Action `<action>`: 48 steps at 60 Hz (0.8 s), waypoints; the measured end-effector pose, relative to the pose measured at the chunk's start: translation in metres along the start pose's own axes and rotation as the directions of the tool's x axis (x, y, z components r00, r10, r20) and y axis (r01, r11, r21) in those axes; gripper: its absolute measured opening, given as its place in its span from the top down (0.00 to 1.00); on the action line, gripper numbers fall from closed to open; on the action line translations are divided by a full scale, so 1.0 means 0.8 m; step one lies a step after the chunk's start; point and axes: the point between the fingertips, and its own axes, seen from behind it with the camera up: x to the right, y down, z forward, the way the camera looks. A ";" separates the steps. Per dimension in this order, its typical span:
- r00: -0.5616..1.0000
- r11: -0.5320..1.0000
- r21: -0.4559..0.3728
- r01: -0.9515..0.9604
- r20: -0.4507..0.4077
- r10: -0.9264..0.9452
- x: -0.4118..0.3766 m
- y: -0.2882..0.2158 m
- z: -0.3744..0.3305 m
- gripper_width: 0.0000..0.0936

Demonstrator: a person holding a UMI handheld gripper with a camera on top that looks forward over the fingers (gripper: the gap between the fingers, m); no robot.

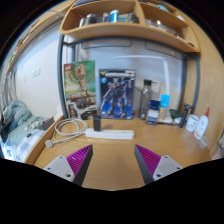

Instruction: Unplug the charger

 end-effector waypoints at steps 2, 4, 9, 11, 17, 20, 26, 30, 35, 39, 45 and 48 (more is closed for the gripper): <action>1.000 1.000 0.001 0.012 0.021 -0.012 -0.017 0.003 0.025 0.07; 0.999 1.000 0.005 0.020 0.040 -0.020 -0.031 0.003 0.049 0.08; 0.997 1.000 -0.006 0.021 0.077 -0.020 -0.057 0.002 0.103 0.08; 0.996 1.000 -0.008 0.019 0.085 -0.018 -0.064 -0.001 0.125 0.08; 0.996 1.000 0.011 0.015 0.089 -0.016 -0.078 -0.017 0.187 0.10; 0.996 1.000 0.019 0.016 0.090 -0.017 -0.082 -0.025 0.214 0.13; 0.995 0.999 0.033 0.008 0.095 -0.011 -0.090 -0.037 0.255 0.23; 0.994 1.000 0.019 0.008 0.109 -0.010 -0.097 -0.036 0.273 0.36; 0.995 1.000 0.002 0.011 0.098 -0.011 -0.098 -0.031 0.290 0.64; 0.996 1.000 0.000 -0.006 0.088 0.006 -0.098 -0.032 0.295 0.76; 0.998 1.000 -0.003 -0.010 0.063 0.010 -0.095 -0.032 0.293 0.82; 0.998 1.000 -0.009 -0.016 0.063 0.017 -0.094 -0.032 0.294 0.84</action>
